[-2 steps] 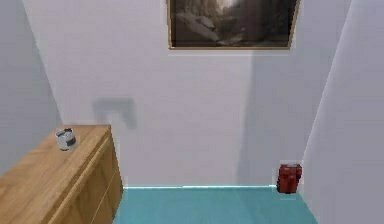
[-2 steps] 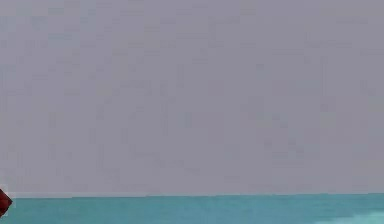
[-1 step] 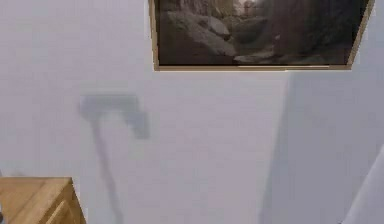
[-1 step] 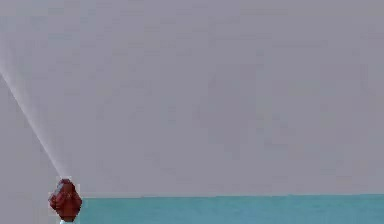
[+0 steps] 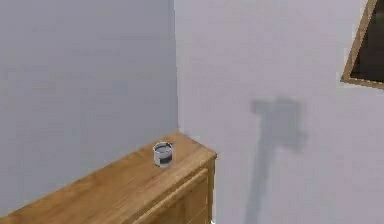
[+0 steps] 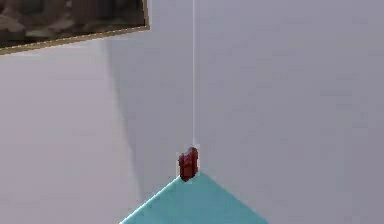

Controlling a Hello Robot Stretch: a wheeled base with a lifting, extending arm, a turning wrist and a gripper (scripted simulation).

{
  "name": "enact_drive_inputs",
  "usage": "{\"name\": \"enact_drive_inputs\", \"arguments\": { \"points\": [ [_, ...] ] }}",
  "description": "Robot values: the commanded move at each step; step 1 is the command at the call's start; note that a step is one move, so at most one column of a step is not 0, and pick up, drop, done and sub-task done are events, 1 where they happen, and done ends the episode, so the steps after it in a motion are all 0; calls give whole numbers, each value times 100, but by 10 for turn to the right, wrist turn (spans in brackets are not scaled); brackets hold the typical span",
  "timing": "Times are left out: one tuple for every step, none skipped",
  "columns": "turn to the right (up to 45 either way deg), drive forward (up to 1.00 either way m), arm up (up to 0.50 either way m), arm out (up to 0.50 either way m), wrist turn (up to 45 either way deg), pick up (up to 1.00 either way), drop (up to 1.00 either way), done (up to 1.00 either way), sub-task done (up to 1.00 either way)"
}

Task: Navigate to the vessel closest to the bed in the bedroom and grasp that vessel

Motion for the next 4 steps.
{"name": "enact_drive_inputs", "arguments": {
  "points": [
    [-450, 0, 0, 0, 0, 0, 0, 0, 0],
    [-450, 0, 0, 0, 0, 0, 0, 0, 0],
    [-390, 0, 0, 0, 0, 0, 0, 0, 0],
    [0, 100, 0, 0, 0, 0, 0, 0, 0]
  ]
}}
